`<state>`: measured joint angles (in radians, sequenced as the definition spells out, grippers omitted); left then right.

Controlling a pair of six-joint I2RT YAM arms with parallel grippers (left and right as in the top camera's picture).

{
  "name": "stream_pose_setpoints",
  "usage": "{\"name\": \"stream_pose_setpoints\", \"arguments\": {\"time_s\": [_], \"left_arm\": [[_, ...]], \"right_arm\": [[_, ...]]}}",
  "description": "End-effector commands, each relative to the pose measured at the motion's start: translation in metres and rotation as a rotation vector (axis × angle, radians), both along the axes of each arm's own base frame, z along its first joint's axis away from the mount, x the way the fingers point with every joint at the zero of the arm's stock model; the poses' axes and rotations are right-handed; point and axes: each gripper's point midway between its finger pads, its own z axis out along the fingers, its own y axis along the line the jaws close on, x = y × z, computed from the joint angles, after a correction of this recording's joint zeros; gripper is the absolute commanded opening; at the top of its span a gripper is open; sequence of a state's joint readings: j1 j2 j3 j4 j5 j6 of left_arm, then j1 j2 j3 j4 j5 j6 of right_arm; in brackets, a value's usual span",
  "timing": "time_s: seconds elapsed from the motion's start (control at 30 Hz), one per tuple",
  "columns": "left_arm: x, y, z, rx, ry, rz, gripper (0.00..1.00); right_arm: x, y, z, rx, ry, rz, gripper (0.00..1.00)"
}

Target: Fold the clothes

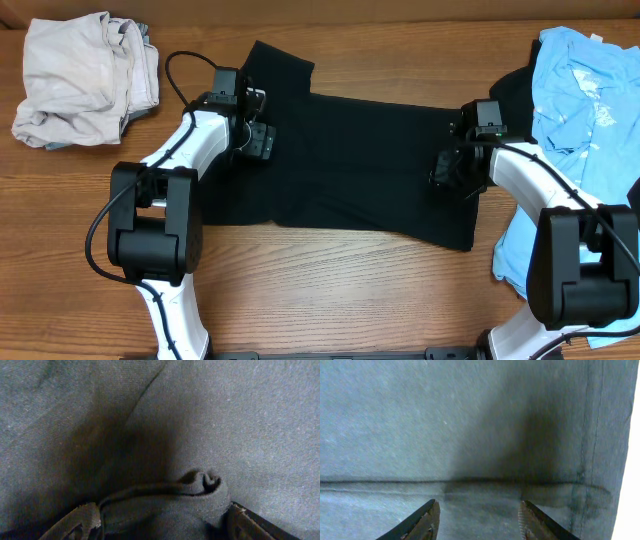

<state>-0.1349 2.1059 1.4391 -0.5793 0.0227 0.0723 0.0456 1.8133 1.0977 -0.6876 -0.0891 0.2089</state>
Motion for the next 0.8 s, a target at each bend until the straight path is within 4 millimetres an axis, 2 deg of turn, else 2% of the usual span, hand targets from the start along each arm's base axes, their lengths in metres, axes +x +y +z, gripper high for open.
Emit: {"name": "stream_pose_setpoints", "arguments": {"time_s": [0.0,0.2,0.3,0.57,0.77], "left_arm": [[-0.018,0.019,-0.019,0.034,0.087,0.067,0.84],[-0.039,0.024,-0.025,0.047,0.178,0.073,0.82],[-0.051,0.031,-0.027,0.085,0.227,0.092,0.82],[-0.085,0.055,-0.026,0.195,0.359,0.140,0.85],[-0.104,0.067,-0.024,0.201,0.437,0.171,0.86]], "right_arm": [[-0.013,-0.002,-0.014,-0.011,0.037,-0.001,0.56],[-0.040,-0.004,-0.029,-0.010,0.117,-0.030,0.56],[-0.061,-0.005,-0.036,-0.009,0.192,-0.070,0.57],[-0.103,-0.005,-0.034,-0.013,0.371,-0.135,0.61],[-0.120,-0.002,-0.029,0.002,0.442,-0.143,0.61]]}}
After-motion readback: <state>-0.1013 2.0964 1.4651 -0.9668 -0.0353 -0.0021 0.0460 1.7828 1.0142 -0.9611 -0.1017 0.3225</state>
